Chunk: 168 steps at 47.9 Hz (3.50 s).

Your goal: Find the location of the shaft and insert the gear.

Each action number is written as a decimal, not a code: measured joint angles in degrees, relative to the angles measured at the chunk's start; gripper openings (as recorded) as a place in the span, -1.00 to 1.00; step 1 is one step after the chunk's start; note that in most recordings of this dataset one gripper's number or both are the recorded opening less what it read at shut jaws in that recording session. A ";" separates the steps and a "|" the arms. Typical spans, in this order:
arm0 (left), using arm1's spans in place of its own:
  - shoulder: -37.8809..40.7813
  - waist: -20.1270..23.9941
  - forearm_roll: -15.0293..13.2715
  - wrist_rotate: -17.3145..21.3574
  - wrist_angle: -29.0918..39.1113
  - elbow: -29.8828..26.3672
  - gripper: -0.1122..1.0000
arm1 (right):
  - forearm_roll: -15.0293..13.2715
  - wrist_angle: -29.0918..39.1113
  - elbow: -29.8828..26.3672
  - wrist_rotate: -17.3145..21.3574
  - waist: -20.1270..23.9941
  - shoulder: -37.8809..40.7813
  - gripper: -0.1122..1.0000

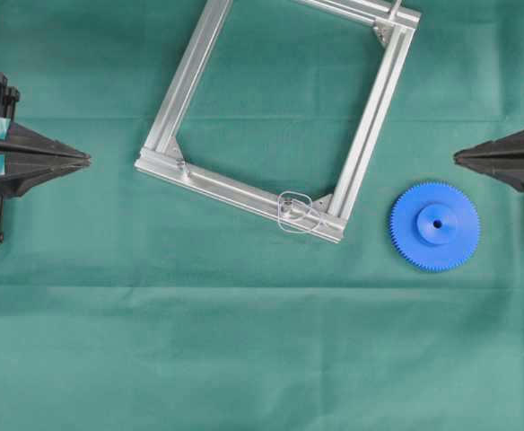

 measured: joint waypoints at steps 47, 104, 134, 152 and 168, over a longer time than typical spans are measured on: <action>0.18 0.00 -0.53 0.09 4.31 -0.18 -0.78 | 0.00 17.31 -2.02 2.64 -0.44 0.26 0.85; 0.18 0.00 -0.62 0.09 5.01 -0.18 -0.78 | 0.00 45.97 -5.80 5.80 -0.88 4.92 0.85; 0.18 0.00 -0.62 0.09 5.01 -0.18 -0.78 | 0.00 54.67 -5.89 8.26 -0.79 5.19 0.85; 0.26 0.00 -0.62 0.09 5.01 -0.18 -0.78 | 0.00 54.58 -5.89 10.55 -0.88 13.54 0.85; 0.26 0.09 -0.70 0.00 5.19 -0.18 -0.78 | 0.00 52.21 -5.89 11.51 -0.79 22.68 0.85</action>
